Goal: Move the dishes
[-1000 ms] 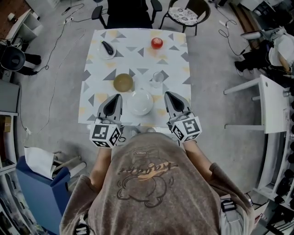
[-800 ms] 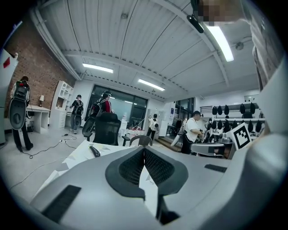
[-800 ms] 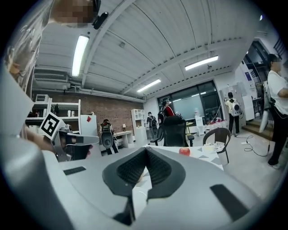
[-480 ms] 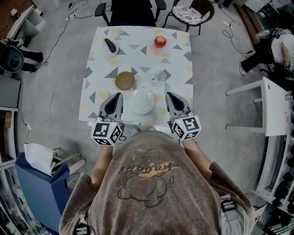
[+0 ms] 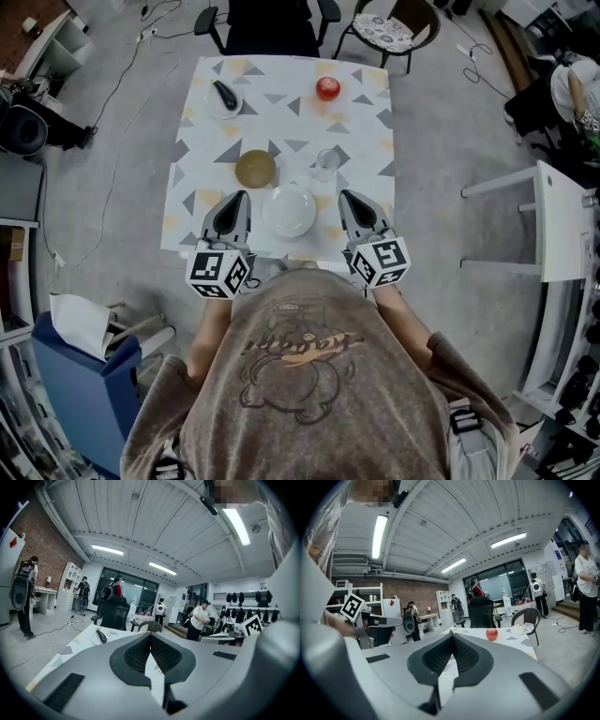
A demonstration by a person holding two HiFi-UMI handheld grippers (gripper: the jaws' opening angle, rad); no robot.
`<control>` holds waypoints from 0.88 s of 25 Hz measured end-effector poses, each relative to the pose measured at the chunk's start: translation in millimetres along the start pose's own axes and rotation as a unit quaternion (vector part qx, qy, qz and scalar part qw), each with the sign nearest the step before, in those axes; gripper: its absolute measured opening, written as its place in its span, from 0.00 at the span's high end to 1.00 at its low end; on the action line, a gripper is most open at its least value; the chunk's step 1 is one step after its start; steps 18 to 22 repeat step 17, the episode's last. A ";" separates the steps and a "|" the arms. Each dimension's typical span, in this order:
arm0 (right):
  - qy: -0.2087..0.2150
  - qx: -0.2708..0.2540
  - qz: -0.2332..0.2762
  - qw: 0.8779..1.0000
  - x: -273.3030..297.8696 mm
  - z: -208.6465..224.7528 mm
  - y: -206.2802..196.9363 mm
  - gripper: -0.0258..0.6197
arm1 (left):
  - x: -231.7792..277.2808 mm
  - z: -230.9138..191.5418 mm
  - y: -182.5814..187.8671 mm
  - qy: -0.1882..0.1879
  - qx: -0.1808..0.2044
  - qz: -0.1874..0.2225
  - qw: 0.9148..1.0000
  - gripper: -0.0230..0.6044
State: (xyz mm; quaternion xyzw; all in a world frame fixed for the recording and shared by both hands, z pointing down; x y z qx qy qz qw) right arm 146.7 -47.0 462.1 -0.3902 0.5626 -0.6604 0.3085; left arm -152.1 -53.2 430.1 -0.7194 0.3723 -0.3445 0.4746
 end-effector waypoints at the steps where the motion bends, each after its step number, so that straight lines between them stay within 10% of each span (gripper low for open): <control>1: 0.000 0.000 0.000 1.000 0.8 0.4 0.0 0.96 | 0.5 0.1 -0.1 0.000 0.000 -0.001 1.000 0.93; 22: 0.000 0.007 -0.002 1.000 5.6 6.3 -1.6 0.96 | 3.7 -0.5 -2.6 0.007 0.000 -0.012 1.000 0.93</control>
Point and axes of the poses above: the fingertips, and each gripper's own axes: x forward along the fingers, z to its right, y out of its top, the point moved 10 cm from there along -x, backward along the fingers, and after that the axes turned 6 degrees about -x, right-handed, at the moved point
